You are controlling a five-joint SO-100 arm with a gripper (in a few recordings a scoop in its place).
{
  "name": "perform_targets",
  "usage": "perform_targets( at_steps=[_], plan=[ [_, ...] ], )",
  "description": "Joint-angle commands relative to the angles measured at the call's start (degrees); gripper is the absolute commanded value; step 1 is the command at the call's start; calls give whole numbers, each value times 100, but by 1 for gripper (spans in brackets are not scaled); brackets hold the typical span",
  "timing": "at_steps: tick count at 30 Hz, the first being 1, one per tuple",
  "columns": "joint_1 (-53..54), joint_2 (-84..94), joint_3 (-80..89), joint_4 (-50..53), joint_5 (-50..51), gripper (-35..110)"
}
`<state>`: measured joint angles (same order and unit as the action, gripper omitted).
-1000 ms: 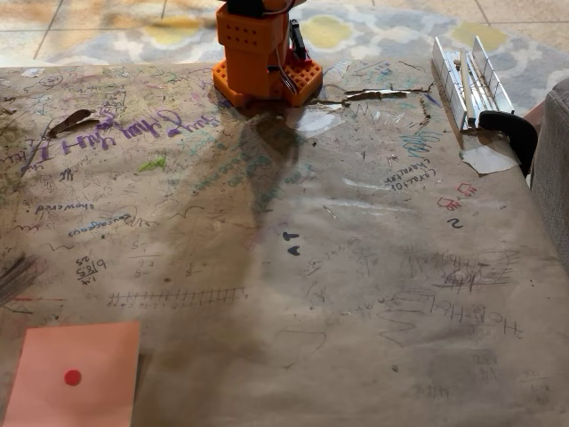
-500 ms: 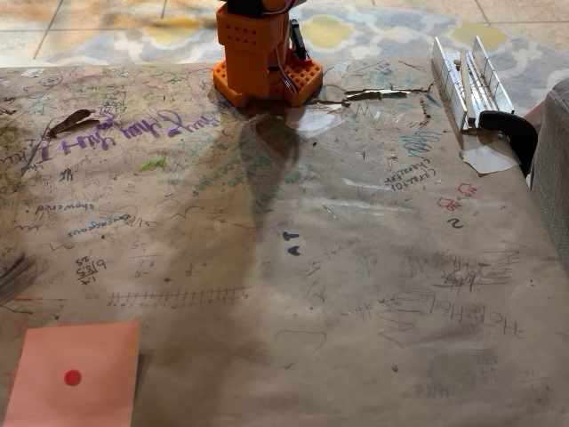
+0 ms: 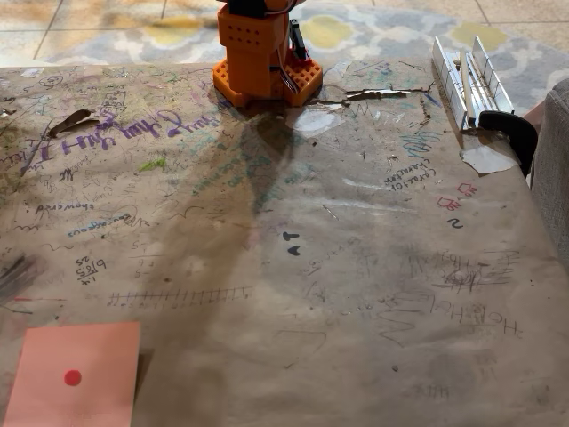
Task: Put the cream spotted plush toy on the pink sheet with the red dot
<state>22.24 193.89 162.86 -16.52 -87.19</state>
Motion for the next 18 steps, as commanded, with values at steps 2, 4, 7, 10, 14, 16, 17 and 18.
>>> perform_targets(
  at_steps=[2, 4, 7, 10, 14, 16, 17, 18],
  plan=[
    [53, -44, 1512, 721, 44, 32],
    [53, -44, 1512, 554, 26, 32],
    [88, -44, 1512, 519, 9, 32],
    [167, -44, 1512, 536, 53, 32],
    [193, -53, 1512, 536, 9, 32],
    [185, -53, 1512, 580, 9, 31],
    [193, -53, 1512, 624, 9, 31],
    [202, -53, 1512, 686, 9, 31]
  ],
)
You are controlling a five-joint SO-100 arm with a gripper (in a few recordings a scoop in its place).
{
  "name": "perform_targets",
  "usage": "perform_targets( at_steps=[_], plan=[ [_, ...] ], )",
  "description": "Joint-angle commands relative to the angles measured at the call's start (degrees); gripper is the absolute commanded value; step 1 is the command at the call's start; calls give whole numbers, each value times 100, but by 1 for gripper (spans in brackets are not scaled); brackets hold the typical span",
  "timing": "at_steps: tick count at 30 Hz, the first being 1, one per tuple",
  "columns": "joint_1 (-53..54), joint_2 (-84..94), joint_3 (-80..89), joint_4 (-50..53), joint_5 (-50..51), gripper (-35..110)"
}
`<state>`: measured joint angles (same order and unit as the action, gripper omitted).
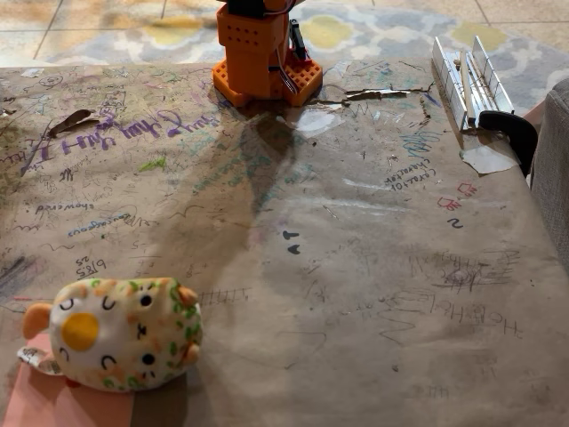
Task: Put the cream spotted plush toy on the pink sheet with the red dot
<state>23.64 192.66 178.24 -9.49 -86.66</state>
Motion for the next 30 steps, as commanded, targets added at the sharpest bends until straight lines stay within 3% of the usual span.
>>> perform_targets(
  at_steps=[1, 4, 6, 7, 11, 15, 19, 30],
  plan=[
    [70, 70, -26, 44, -18, 30],
    [70, 70, -26, 413, 369, 24],
    [0, 70, -26, 650, 1151, 11],
    [-79, 70, -26, 562, 2039, 1],
    [0, 70, -26, 826, 5098, 0],
    [158, 70, -26, 2039, 7515, 0],
    [-26, 70, -26, 3349, 8306, 0],
    [-369, 70, -18, 5467, 8745, 0]
  ],
)
